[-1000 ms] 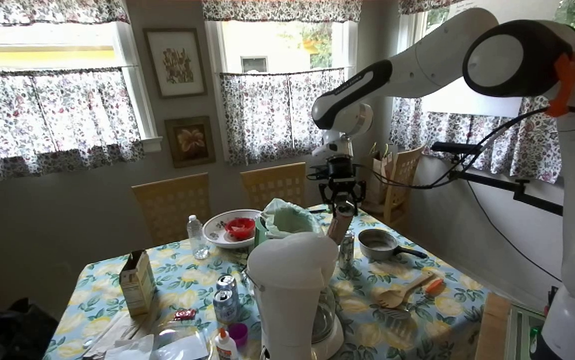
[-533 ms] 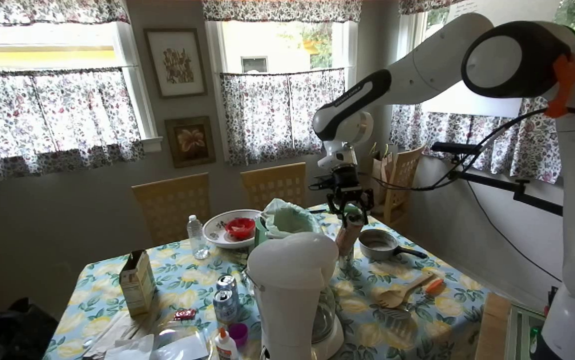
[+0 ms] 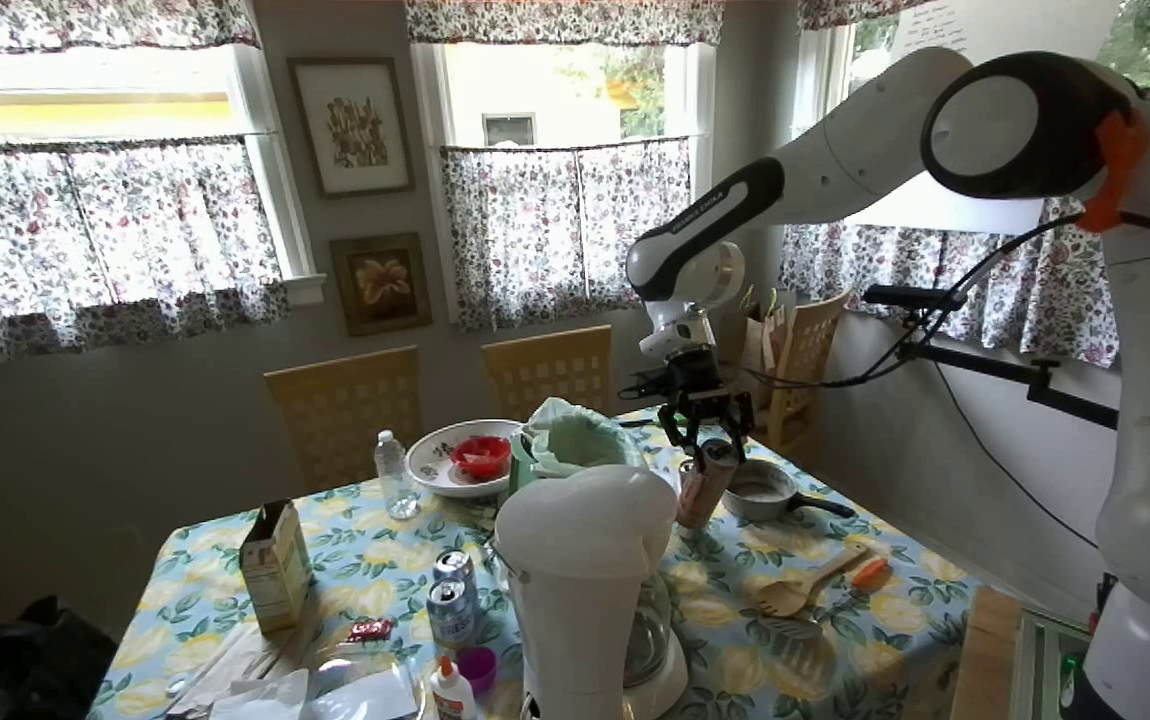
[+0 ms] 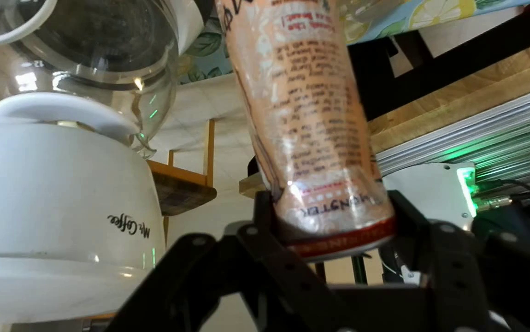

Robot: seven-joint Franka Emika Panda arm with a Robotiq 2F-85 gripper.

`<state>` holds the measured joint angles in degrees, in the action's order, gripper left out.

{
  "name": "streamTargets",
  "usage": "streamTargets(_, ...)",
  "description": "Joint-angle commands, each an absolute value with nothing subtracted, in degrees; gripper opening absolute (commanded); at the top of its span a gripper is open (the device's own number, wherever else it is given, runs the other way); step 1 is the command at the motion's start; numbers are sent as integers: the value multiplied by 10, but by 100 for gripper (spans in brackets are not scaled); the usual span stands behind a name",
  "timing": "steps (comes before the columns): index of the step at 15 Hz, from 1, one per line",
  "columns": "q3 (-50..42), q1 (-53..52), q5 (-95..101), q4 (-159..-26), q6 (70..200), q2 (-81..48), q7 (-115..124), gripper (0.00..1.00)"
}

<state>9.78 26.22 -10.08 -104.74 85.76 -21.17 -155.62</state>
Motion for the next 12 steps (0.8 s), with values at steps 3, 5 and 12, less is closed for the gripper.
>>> streamTargets(3, 41, 231, -93, -1070, 910, -199, -1565, 37)
streamTargets(5, 14, 211, -97, -1075, 942, -200, -1553, 37)
streamTargets(12, -14, 180, -99, -1067, 953, -222, -1581, 37)
